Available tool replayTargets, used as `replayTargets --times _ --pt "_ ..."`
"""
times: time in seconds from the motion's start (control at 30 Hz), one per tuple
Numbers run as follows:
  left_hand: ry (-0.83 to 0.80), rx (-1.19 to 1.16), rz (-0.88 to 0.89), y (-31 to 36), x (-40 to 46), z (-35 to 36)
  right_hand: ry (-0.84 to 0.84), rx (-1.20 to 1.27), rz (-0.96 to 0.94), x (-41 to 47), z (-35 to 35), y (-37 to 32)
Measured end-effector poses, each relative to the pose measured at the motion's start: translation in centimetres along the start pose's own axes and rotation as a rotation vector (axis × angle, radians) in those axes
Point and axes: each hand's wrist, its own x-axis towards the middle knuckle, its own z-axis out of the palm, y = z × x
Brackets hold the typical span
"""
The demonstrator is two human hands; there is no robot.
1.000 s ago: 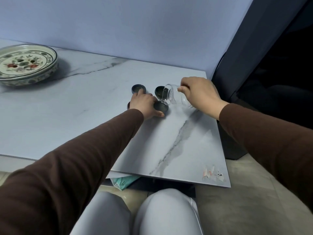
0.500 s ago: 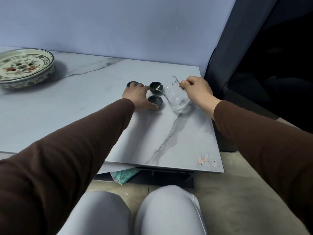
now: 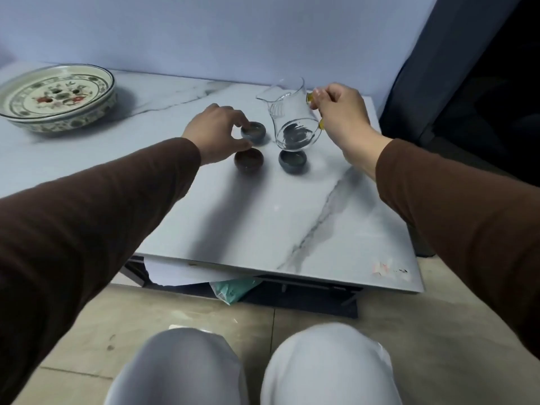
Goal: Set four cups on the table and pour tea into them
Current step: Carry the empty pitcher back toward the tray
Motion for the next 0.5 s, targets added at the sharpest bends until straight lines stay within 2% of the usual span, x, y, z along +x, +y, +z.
replayTargets --times 0.23,0.5 --pt "0.007 0.115 0.088 -6.0 3.1 0.7 -0.075 0.062 -0.100 4.6 4.3 1.5" --pt "-0.131 0.116 0.028 -7.5 3.9 -2.1 -0.199 0.123 0.071 4.7 5.3 -1.8"
